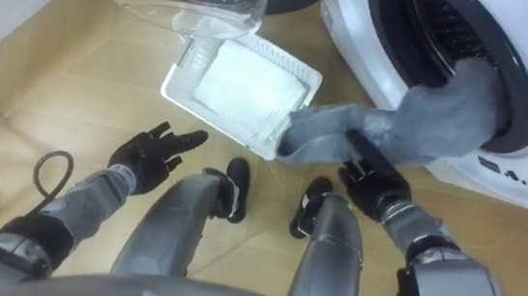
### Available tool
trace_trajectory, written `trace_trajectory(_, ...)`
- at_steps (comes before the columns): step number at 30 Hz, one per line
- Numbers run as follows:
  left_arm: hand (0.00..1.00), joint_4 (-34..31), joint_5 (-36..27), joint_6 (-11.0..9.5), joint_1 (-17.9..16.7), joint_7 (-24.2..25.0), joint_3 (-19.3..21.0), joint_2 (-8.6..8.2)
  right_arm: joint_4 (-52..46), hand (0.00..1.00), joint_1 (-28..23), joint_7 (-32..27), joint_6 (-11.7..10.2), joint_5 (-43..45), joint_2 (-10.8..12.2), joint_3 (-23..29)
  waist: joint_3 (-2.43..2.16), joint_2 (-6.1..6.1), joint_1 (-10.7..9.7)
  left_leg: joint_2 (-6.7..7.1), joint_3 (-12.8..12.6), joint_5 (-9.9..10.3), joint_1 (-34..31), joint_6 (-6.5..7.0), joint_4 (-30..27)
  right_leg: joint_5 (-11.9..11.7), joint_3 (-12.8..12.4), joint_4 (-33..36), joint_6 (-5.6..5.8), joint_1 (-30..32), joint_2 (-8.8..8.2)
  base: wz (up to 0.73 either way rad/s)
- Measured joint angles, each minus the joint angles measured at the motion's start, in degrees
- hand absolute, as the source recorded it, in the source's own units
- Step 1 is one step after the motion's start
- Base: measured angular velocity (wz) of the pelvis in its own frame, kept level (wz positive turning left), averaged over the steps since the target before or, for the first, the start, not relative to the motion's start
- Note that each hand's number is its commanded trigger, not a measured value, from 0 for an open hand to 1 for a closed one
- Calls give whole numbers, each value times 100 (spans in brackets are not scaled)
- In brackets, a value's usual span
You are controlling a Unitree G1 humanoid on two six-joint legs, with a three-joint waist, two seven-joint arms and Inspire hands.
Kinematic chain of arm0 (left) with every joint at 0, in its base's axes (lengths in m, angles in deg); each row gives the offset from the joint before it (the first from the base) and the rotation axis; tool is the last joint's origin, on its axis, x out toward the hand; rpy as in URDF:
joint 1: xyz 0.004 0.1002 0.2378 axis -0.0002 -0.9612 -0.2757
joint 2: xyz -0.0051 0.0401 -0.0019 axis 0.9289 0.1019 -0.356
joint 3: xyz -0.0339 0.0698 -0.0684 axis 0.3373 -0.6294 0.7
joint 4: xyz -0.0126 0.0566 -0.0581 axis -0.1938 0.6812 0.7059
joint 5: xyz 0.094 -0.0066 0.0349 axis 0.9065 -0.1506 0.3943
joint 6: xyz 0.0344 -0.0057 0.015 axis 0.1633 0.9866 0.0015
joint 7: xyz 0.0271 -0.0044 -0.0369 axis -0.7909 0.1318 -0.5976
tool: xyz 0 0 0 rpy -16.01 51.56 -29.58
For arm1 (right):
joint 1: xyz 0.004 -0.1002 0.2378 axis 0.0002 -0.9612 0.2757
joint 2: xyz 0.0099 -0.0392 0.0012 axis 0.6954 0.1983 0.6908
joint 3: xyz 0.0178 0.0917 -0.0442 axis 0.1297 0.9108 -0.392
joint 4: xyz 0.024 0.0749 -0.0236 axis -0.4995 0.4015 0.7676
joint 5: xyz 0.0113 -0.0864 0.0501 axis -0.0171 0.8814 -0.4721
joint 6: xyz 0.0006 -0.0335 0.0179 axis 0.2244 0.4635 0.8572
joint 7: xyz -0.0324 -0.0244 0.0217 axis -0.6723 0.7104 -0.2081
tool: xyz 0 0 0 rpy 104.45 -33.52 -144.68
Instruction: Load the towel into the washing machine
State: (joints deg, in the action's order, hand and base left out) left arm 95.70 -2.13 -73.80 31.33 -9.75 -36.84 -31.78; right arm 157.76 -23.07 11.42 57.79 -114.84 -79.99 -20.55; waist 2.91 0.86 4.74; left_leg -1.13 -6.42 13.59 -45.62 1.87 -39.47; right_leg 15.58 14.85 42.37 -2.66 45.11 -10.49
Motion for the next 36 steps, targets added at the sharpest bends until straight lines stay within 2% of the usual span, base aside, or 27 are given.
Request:
trace_trajectory(3,0,-244,2,6,-115,-133,-2,95,-146,100,181,-145,153,-68,-106,165,-3,-111,-47,-18,-49,10,-2,13,-27,23,-40,80,-10,21,-29,-1)
trace_trajectory(6,0,-666,27,31,-241,-388,5,207,-413,100,386,-390,258,-566,-424,303,-14,-296,-55,-13,-71,4,-77,59,-83,28,-36,174,-13,102,-38,4)
trace_trajectory(8,0,-723,13,45,-284,-522,6,277,-435,100,547,-587,287,-861,-521,451,-16,-393,-71,-10,-73,13,-80,70,-139,29,-41,228,-13,104,-49,0)
trace_trajectory(9,0,-871,12,60,-355,-607,8,348,-486,100,684,-678,304,-920,-551,570,-21,-442,-148,-18,-74,17,-96,77,-155,32,-31,230,-8,105,-49,0)
trace_trajectory(12,0,-1066,61,74,-524,-728,119,405,-786,100,838,-942,355,-1109,-654,1033,-26,-568,-267,-25,-111,39,-106,111,-210,44,-40,260,14,105,-59,1)
trace_trajectory(15,0,-1303,67,84,-641,-886,226,404,-745,100,1038,-1265,468,-1142,-727,1173,-25,-607,-383,-19,-123,62,-149,150,-275,58,-5,279,49,105,-92,6)
trace_trajectory(19,0,-1400,62,83,-595,-1017,212,402,-603,100,1227,-1556,468,-1155,-729,1205,-25,-606,-522,33,-131,96,-183,210,-316,111,11,390,132,136,-206,13)
trace_trajectory(21,0,-1400,64,81,-565,-1101,218,390,-588,0,1298,-1707,470,-1156,-728,1340,-25,-619,-640,118,-168,103,-181,265,-316,167,-30,486,203,172,-299,13)
trace_trajectory(24,0,-1401,121,64,-513,-1129,229,384,-652,0,1319,-1885,471,-1156,-728,1398,-24,-631,-683,160,-220,118,-177,314,-323,189,-73,538,241,202,-364,2)
trace_trajectory(27,0,-1400,408,50,-463,-1154,246,376,-658,0,1448,-2329,471,-1159,-728,1563,-24,-631,-728,187,-254,135,-177,361,-329,198,-50,556,260,203,-426,3)
trace_trajectory(32,0,-1401,568,23,-434,-1262,245,351,-631,0,1616,-3053,457,-1191,-729,1839,-24,-629,-780,189,-289,153,-181,390,-341,216,-52,561,295,197,-440,0)
trace_trajectory(36,0,-1400,569,-19,-402,-1346,228,273,-626,0,1672,-3507,361,-1320,-729,1875,-24,-618,-767,189,-295,155,-181,393,-346,225,-49,562,310,190,-440,0)
